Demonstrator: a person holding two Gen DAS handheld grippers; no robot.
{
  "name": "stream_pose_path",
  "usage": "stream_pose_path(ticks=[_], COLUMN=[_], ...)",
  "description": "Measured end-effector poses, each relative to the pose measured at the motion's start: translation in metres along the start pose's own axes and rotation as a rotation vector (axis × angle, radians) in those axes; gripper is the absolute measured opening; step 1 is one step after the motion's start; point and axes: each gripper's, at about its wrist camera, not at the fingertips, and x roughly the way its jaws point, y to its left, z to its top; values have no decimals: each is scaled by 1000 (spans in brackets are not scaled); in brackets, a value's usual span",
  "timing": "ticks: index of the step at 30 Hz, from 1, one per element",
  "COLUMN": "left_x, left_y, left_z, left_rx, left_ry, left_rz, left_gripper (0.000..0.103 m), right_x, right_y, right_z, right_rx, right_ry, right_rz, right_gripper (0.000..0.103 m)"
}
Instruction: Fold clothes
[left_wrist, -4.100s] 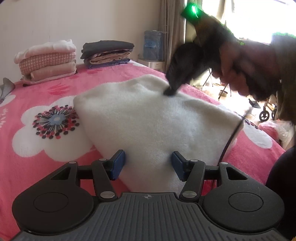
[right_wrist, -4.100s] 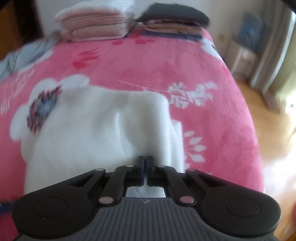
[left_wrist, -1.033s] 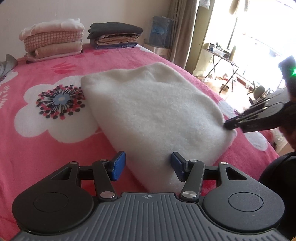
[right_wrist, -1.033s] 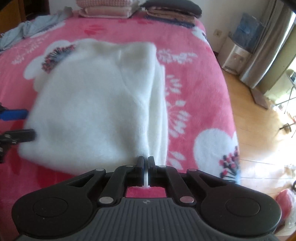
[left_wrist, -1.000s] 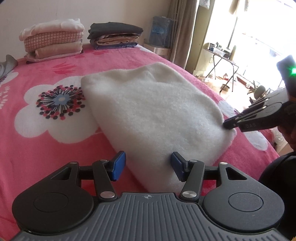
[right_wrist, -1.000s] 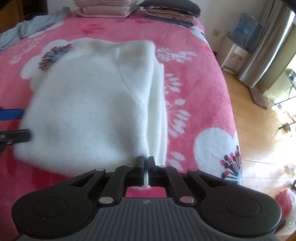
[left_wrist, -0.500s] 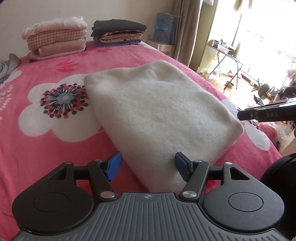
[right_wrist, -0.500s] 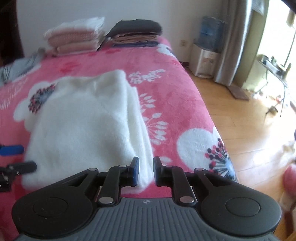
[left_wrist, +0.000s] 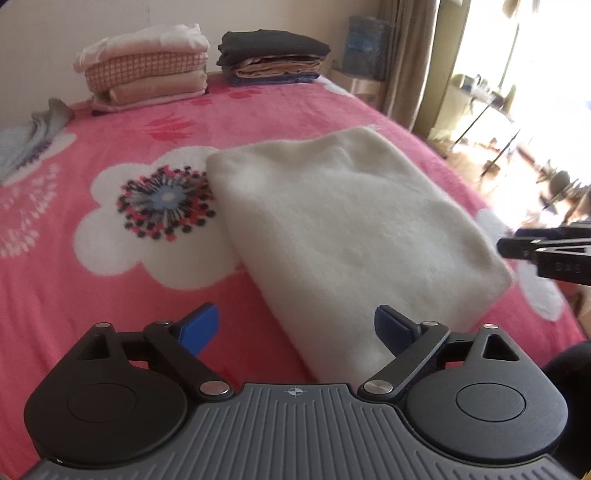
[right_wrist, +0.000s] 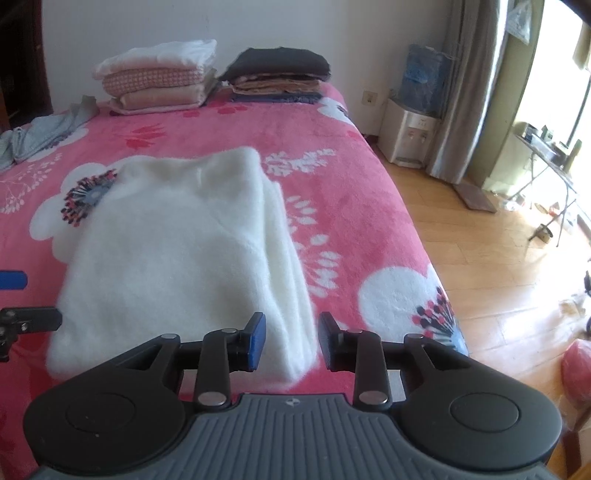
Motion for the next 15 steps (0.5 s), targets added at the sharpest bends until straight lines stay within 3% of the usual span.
stream_pose_path(ticks=[8,15], left_x=[14,19], left_y=[-8,-15], left_z=[16,19], left_rx=[28,38], left_ry=[71,95], left_rz=[89,121], left_gripper=[99,100], right_x=[13,45], right_y=[28,42], right_z=[22,21], right_rx=[-35,-119], right_ry=[-50,9], right_rz=[68,48], right_gripper=[33,34])
